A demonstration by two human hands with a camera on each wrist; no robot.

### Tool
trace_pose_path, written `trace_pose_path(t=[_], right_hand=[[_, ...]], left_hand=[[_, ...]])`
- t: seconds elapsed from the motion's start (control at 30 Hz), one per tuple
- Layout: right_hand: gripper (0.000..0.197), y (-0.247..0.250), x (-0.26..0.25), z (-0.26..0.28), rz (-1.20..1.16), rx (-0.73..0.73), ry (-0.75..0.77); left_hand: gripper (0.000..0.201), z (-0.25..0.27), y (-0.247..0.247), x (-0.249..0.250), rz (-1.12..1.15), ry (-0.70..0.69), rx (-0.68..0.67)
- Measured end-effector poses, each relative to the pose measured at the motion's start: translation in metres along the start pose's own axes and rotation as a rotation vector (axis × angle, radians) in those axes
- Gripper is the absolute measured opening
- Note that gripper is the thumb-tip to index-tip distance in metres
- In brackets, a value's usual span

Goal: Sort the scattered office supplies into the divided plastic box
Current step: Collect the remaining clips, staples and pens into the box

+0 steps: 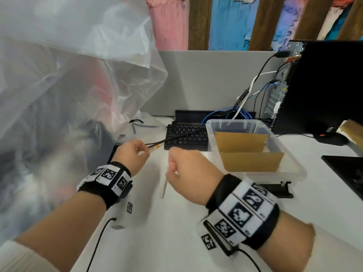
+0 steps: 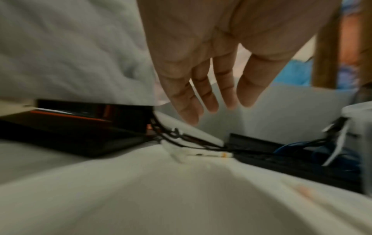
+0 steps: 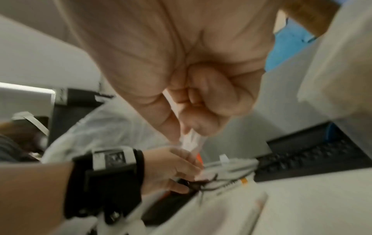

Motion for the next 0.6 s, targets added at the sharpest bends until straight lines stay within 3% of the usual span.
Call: trace_pose_path(t=[0.03, 0.17, 0.3, 0.43, 0.6], right_hand=[[0.003, -0.018, 0.001, -0.011, 0.020, -0.065, -0.031], [0.032, -0.075, 0.022, -0.051, 0.066, -0.265, -0.223], [0.040, -0.097, 0.032, -0.075, 0.138, -0.315, -0.326], [0.031, -0.107, 0.035, -0.095, 0.343, -0.363, -0.293], [0.026, -0.117, 0.051, -0.108, 0.299, -0.356, -0.346]], left_hand=[[0.006, -0.002, 0.000, -0.017, -0.054, 0.058, -0.028], [0.038, -0.006, -0.012, -0.059, -0.256, 0.171, -0.204], [0.047, -0.014, -0.024, -0.071, -0.311, 0.185, -0.293], [0.052, -0.026, -0.037, -0.076, -0.410, 0.189, -0.396], [0.049, -0.039, -0.053, -0.071, -0.567, 0.208, -0.507]])
Point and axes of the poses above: each hand's wrist, its own z-axis away from the middle knuckle, its own y-axis out of the back of the hand, x = y × z, the point moved 8 cm from there along -z, towards the middle knuckle, and after that the axes turned 10 degrees about -y, right-handed, at the moved point
